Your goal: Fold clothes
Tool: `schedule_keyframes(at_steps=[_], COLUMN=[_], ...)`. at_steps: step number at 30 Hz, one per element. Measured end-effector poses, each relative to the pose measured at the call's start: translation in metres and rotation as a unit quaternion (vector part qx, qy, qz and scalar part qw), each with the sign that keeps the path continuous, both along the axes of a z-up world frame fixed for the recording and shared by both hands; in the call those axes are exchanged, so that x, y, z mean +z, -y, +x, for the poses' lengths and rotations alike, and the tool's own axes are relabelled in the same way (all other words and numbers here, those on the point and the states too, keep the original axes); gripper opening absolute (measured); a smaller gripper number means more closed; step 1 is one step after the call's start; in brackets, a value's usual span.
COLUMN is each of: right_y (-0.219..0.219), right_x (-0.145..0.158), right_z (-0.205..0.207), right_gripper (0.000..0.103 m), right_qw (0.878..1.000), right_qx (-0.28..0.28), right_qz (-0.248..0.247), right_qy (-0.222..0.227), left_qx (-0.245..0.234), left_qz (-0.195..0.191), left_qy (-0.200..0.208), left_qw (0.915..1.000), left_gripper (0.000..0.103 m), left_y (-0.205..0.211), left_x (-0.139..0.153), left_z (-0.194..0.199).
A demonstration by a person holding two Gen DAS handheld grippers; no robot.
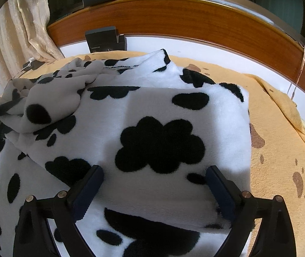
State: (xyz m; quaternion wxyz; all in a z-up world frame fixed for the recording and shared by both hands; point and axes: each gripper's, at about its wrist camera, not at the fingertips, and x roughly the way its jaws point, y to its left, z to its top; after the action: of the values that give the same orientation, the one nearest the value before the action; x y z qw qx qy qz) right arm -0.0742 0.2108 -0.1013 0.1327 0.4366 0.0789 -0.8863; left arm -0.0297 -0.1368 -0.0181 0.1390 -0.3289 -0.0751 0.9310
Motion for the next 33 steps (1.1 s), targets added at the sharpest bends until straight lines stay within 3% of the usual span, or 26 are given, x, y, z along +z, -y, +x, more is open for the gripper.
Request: schedule_keyframes(at_steps=[3,6,10,16,19,23,28,31,33], right_y=[0.001,0.002,0.001,0.001,0.0,0.0,0.002,0.002,0.002], right_x=[0.0,-0.001,-0.001,-0.001,-0.001,-0.001,-0.001,-0.002,-0.002], right_z=[0.0,-0.001,-0.001,-0.002,-0.002,-0.002,-0.002,-0.003,-0.003], right_gripper=[0.099,0.099,0.099,0.099,0.1,0.102,0.102,0.102,0.102], right_qw=[1.0,1.0,1.0,1.0,1.0,1.0,1.0,1.0,1.0], right_qx=[0.0,0.0,0.0,0.001,0.001,0.004,0.005,0.005,0.005], right_qz=[0.002,0.003,0.004,0.005,0.003,0.001,0.004,0.008,0.007], right_qy=[0.0,0.0,0.0,-0.001,0.0,0.003,0.005,0.006,0.007], left_qx=[0.066,0.102,0.076,0.019,0.048,0.125,0.157,0.158,0.152], left_qz=[0.09,0.12,0.13,0.201,0.223,0.206,0.224,0.202,0.163], left_qy=[0.016,0.025,0.03,0.031,0.021,0.024,0.047,0.068,0.085], left_qw=[0.9936,0.9872,0.9881,0.9789,0.9734,0.9702,0.9608,0.9643,0.9712], left_gripper=[0.081,0.081,0.082,0.085,0.087,0.088,0.088,0.088,0.088], left_y=[0.045,0.067,0.059,0.04,0.043,0.064,0.099,0.11,0.109], left_x=[-0.008,-0.015,-0.015,0.003,0.007,-0.008,-0.038,-0.048,-0.053], left_z=[0.001,0.004,0.006,-0.007,-0.011,-0.006,0.005,0.003,0.001])
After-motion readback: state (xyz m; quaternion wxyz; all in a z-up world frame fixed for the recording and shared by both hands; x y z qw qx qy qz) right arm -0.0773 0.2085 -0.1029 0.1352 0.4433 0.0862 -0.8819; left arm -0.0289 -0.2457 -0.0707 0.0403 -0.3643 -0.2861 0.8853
